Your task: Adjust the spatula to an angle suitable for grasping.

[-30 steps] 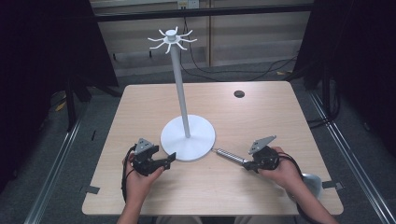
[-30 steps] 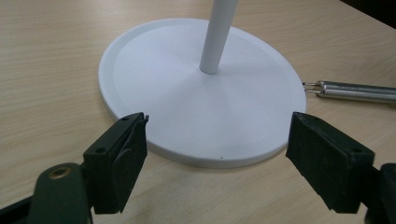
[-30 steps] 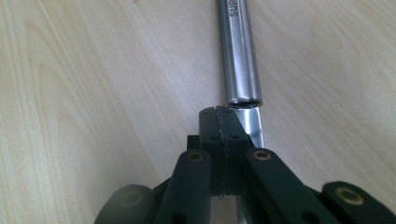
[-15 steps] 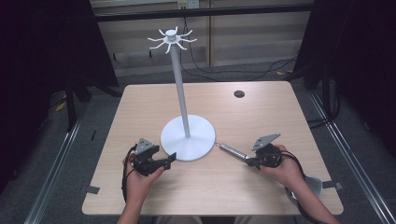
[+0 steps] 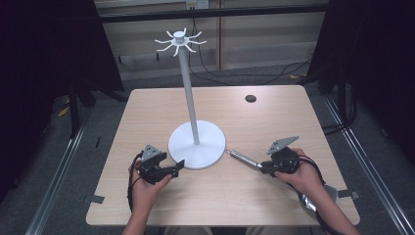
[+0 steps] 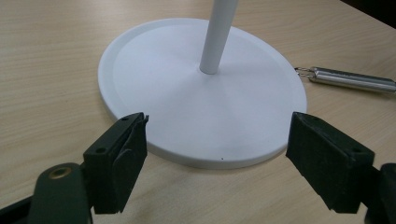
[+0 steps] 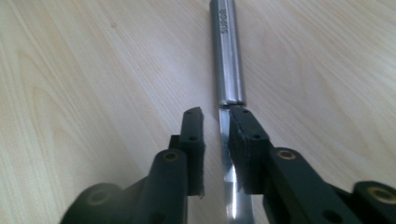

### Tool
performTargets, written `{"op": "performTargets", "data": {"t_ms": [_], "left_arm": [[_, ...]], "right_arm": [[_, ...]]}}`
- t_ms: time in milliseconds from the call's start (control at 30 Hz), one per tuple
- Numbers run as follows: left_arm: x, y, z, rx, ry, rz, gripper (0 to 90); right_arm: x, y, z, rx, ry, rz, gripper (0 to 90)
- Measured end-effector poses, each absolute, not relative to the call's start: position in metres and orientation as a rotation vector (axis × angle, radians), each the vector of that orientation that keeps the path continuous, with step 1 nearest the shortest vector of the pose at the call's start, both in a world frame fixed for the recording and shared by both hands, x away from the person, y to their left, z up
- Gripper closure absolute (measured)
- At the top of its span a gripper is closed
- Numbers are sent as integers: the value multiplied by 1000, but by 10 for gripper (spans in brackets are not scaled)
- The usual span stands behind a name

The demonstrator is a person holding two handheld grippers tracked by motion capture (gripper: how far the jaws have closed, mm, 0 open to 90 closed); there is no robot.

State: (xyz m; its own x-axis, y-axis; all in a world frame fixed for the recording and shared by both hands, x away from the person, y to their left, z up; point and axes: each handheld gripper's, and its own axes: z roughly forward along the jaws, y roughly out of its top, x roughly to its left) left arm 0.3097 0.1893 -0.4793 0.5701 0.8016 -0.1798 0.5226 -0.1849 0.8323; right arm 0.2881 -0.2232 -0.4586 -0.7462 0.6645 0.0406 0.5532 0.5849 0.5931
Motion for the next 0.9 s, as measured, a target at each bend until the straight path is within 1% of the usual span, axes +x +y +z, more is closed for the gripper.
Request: {"op": "performTargets", "data": {"t_ms": [133, 233, 433, 600, 900], "left_arm": [[310, 188, -480, 1865, 1075, 368, 203], [310, 187, -480, 1865, 1072, 367, 203], [310, 186, -481, 1866, 1073, 362, 203], [310, 185, -482, 1868, 1074, 359, 202], [310, 185, -482, 1870, 1074, 361, 200]], "right_arm": [[289, -224, -459, 1057, 2639, 855, 665], [289, -222, -458, 1042, 2671, 783, 639], [291, -225, -455, 1050, 2681, 728, 555], [293, -226, -458, 1077, 2705, 651, 525], [296, -226, -461, 1081, 2741, 584, 517]]}}
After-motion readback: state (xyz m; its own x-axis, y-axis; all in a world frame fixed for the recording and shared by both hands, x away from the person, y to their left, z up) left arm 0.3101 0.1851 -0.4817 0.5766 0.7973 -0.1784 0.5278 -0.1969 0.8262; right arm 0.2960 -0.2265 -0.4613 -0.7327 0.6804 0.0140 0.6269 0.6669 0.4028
